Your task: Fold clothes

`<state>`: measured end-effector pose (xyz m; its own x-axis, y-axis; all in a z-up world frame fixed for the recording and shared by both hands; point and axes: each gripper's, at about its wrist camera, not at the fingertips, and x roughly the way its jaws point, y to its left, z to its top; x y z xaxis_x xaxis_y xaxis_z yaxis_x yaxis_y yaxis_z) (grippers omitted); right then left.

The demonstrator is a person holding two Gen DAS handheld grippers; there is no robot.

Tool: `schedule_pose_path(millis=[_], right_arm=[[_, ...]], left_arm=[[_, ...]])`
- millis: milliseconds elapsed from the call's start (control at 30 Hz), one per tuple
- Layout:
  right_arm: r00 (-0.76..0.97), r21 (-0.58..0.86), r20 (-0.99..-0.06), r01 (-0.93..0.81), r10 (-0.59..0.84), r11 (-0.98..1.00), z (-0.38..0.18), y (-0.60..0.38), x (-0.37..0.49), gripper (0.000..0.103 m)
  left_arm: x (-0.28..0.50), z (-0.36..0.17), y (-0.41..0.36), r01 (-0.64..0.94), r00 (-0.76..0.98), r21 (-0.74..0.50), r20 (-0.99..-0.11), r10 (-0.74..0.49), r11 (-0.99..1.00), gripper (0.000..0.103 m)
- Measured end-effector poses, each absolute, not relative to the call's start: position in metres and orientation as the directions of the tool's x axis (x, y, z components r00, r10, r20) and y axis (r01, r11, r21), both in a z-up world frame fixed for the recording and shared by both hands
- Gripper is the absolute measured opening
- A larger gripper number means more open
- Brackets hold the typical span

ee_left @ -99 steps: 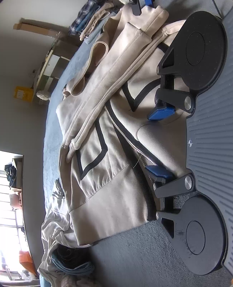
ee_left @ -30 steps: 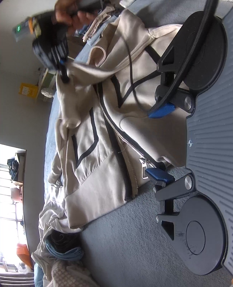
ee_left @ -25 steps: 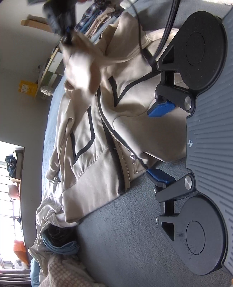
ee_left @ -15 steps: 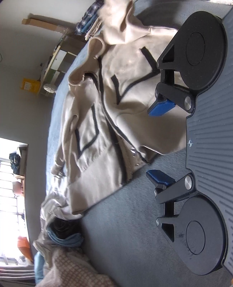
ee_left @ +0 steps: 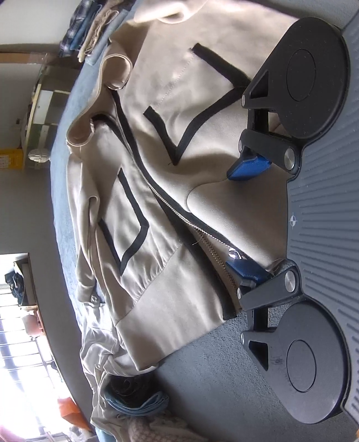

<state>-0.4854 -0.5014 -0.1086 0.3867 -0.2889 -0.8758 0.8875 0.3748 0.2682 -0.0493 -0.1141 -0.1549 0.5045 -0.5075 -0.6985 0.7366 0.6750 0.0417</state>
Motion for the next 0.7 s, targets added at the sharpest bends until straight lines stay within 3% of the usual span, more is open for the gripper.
schedule_pose_path(millis=[100, 167, 267, 400, 500, 600, 700], right_arm=[[0.423, 0.258, -0.856, 0.848, -0.296, 0.463, -0.097, -0.498, -0.475, 0.055], [0.454, 0.282, -0.856, 0.812, -0.249, 0.511, -0.093, -0.499, -0.469, 0.068], [0.416, 0.234, -0.867, 0.826, -0.274, 0.513, -0.088, -0.498, -0.471, 0.070], [0.390, 0.185, -0.817, 0.876, -0.425, 0.446, -0.068, -0.497, -0.478, 0.069], [0.464, 0.132, -0.683, 0.839, -0.565, 0.529, -0.037, -0.480, -0.459, 0.069], [0.582, 0.105, -0.635, 0.717, -0.509, 0.689, -0.022, -0.465, -0.402, 0.073], [0.667, 0.185, -0.675, 0.568, -0.317, 0.802, -0.030, -0.451, -0.327, 0.077]], left_arm=[[-0.050, -0.153, -0.113, 0.735, 0.502, 0.025, -0.691, -0.520, 0.677, 0.040], [-0.051, -0.151, -0.112, 0.741, 0.501, 0.018, -0.681, -0.535, 0.671, 0.026], [-0.055, -0.145, -0.104, 0.757, 0.489, -0.022, -0.644, -0.589, 0.653, 0.009], [-0.074, -0.128, -0.088, 0.820, 0.443, -0.094, -0.520, -0.730, 0.564, 0.006], [-0.092, -0.121, -0.083, 0.873, 0.368, -0.115, -0.483, -0.795, 0.474, 0.006], [-0.110, -0.119, -0.081, 0.910, 0.278, -0.145, -0.481, -0.832, 0.388, 0.006], [-0.131, -0.119, -0.081, 0.939, 0.189, -0.167, -0.480, -0.857, 0.301, 0.006]])
